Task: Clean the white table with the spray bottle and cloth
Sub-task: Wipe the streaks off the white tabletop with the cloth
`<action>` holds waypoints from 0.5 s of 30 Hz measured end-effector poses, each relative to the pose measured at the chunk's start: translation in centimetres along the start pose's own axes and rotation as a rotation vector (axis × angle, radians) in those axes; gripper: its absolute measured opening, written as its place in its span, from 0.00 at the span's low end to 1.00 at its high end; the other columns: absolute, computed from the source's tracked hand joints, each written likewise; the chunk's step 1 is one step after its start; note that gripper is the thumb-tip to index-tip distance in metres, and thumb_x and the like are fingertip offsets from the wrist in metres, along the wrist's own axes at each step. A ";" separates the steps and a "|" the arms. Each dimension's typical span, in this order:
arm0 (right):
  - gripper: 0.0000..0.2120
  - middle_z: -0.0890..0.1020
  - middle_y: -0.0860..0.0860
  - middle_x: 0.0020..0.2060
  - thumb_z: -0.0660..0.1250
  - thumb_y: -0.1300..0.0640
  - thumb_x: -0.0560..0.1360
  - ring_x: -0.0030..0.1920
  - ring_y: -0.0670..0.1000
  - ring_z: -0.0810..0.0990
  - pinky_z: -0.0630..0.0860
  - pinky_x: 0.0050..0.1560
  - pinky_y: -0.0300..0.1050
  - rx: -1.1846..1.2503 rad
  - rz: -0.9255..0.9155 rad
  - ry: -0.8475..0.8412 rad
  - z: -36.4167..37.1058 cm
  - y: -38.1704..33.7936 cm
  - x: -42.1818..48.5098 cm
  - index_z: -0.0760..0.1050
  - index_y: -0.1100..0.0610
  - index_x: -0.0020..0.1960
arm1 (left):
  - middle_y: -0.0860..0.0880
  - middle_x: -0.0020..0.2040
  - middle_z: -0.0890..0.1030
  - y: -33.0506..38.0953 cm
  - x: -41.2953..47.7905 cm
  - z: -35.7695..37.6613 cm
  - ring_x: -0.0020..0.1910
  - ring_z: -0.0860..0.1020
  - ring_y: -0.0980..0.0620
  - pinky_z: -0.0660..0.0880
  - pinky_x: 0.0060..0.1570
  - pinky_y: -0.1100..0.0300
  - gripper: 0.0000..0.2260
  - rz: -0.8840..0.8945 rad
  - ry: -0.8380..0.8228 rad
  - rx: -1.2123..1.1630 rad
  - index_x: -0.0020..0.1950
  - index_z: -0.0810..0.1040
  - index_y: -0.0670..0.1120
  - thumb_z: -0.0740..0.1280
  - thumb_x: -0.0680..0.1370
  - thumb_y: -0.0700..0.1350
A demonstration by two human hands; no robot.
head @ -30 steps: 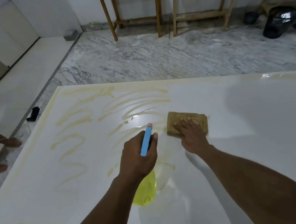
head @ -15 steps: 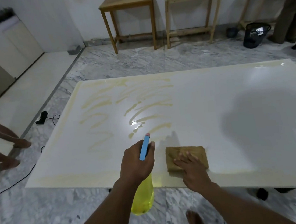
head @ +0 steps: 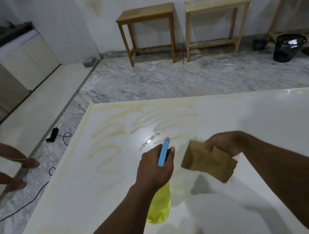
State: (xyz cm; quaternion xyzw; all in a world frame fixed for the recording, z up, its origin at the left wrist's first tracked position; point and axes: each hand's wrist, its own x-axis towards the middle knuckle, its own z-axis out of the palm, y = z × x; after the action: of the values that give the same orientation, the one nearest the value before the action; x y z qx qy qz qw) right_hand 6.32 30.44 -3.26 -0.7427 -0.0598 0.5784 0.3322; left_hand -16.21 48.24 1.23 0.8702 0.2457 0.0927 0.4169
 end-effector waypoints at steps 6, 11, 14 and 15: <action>0.11 0.81 0.62 0.54 0.65 0.66 0.74 0.51 0.61 0.81 0.77 0.54 0.58 -0.337 -0.209 0.293 -10.5 -11.9 7.1 0.78 0.60 0.56 | 0.42 0.34 0.79 0.0 9.9 0.1 0.33 0.82 0.39 0.83 0.39 0.37 0.20 -0.025 0.039 0.017 0.40 0.73 0.48 0.62 0.80 0.63; 0.19 0.78 0.59 0.60 0.60 0.62 0.76 0.55 0.61 0.77 0.73 0.51 0.50 -0.712 -0.352 0.751 -13.3 -16.6 14.7 0.71 0.53 0.66 | 0.44 0.32 0.76 -2.0 14.2 1.3 0.33 0.79 0.38 0.83 0.38 0.37 0.18 -0.036 0.078 -0.005 0.41 0.74 0.48 0.63 0.80 0.62; 0.29 0.69 0.58 0.73 0.60 0.61 0.77 0.70 0.61 0.70 0.69 0.68 0.54 -0.747 -0.296 0.617 -12.8 -14.6 20.9 0.62 0.49 0.77 | 0.45 0.33 0.76 -3.3 14.9 2.1 0.33 0.79 0.38 0.83 0.37 0.37 0.17 -0.044 0.067 -0.035 0.42 0.75 0.49 0.63 0.81 0.61; 0.30 0.64 0.56 0.77 0.59 0.60 0.78 0.75 0.61 0.63 0.64 0.72 0.57 -0.793 -0.276 0.560 -11.9 -13.2 22.6 0.59 0.49 0.79 | 0.45 0.34 0.77 -3.5 14.9 2.2 0.33 0.80 0.39 0.82 0.37 0.37 0.17 -0.041 0.055 -0.042 0.42 0.76 0.49 0.64 0.81 0.61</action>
State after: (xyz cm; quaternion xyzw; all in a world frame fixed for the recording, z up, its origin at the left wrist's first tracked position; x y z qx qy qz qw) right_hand 28.19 46.29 -13.06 -0.9235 -0.2812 0.2403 0.1014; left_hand -3.75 56.10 -3.52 0.8533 0.2729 0.1134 0.4297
